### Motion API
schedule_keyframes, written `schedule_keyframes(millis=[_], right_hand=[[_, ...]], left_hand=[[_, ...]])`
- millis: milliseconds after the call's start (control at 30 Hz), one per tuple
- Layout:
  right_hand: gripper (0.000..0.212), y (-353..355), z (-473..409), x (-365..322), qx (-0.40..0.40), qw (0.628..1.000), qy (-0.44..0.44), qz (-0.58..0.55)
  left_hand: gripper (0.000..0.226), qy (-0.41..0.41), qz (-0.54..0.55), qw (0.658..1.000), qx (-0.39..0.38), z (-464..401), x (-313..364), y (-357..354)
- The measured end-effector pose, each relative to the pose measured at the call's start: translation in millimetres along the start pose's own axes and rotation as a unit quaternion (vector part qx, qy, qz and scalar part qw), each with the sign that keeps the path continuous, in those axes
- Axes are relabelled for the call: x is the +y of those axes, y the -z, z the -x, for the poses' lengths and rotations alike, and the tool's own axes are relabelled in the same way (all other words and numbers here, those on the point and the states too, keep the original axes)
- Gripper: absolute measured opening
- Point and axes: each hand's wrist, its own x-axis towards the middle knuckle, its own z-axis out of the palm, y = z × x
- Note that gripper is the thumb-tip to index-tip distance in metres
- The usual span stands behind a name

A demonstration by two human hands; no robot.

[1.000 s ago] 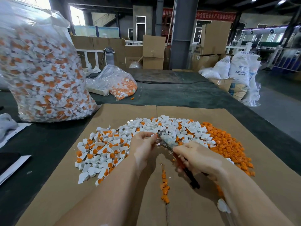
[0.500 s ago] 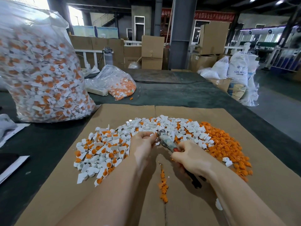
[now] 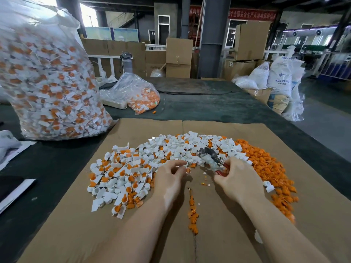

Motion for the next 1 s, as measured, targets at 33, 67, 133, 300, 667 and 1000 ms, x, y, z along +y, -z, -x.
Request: schedule_keyframes(millis=[33, 67, 133, 300, 667, 1000], right_hand=[[0.045, -3.7, -2.5, 3.5, 0.012, 0.999, 0.004, 0.032], [0.048, -7.4, -4.5, 6.6, 0.018, 0.998, 0.009, 0.062], [0.051, -13.6, -7.5, 11.7, 0.020, 0.994, 0.019, 0.104], [0.058, -20.8, -0.6, 10.7, 0.042, 0.983, 0.032, 0.178], [0.011, -38.3, 26.3, -27.2, 0.105, 0.950, 0.227, -0.185], [0.013, -38.9, 30.1, -22.8, 0.097, 0.950, 0.189, -0.229]], left_hand=[[0.018, -0.006, -0.016, 1.000, -0.006, 0.6, -0.9, -0.6], [0.021, -0.007, -0.014, 1.000, -0.010, 1.3, -0.8, -0.8], [0.024, -0.010, -0.017, 1.000, -0.013, 1.6, -0.6, -1.0], [0.027, -0.032, -0.063, 0.997, -0.025, -0.4, -7.2, -1.9], [0.034, -0.064, -0.072, 0.993, -0.066, 4.9, -10.0, 4.8], [0.033, -0.105, -0.136, 0.983, -0.062, 10.5, -5.4, 2.4]])
